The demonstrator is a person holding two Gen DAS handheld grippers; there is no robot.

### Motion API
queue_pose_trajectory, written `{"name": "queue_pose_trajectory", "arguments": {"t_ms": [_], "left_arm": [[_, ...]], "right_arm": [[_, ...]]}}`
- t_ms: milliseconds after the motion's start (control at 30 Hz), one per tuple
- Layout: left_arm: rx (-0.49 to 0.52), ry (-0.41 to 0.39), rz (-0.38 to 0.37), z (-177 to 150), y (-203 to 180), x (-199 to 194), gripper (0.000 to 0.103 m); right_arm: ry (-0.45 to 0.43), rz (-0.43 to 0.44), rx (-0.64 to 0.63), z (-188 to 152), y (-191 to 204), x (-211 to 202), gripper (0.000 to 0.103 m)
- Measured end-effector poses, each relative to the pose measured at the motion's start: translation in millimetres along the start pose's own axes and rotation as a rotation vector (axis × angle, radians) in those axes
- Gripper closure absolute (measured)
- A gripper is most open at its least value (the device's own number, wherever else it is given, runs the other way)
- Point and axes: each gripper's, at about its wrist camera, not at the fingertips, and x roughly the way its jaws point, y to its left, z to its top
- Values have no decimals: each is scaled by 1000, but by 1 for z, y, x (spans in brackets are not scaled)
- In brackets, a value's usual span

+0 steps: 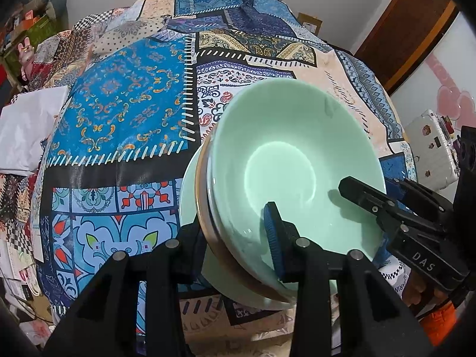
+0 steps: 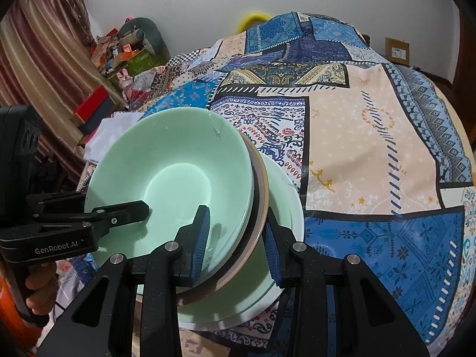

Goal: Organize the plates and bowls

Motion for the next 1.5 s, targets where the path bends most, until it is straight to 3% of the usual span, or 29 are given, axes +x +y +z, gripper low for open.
{"name": "queue_pose_trajectory", "arguments": {"t_ms": [233, 433, 633, 933, 1100, 1500], "left_arm": [[-13, 6, 5, 0, 1, -4, 65], [9, -58, 28, -5, -2, -34, 62], [28, -196, 19, -12, -11, -90, 58], [94, -479, 35, -31, -32, -179, 39], [105, -578, 27, -42, -38, -210, 31], [132, -769, 40, -66, -46, -252, 7]], "right_arm": [[-36, -22, -9, 3, 3, -16, 69], [-111, -23, -28, 6, 13, -51, 69], [-213, -7, -80, 10, 37, -91, 69], [-369, 26, -159, 10, 70, -143, 65], [-441, 36, -185, 9, 81, -166, 62], [-579, 29, -219, 3, 95, -197, 35]]}}
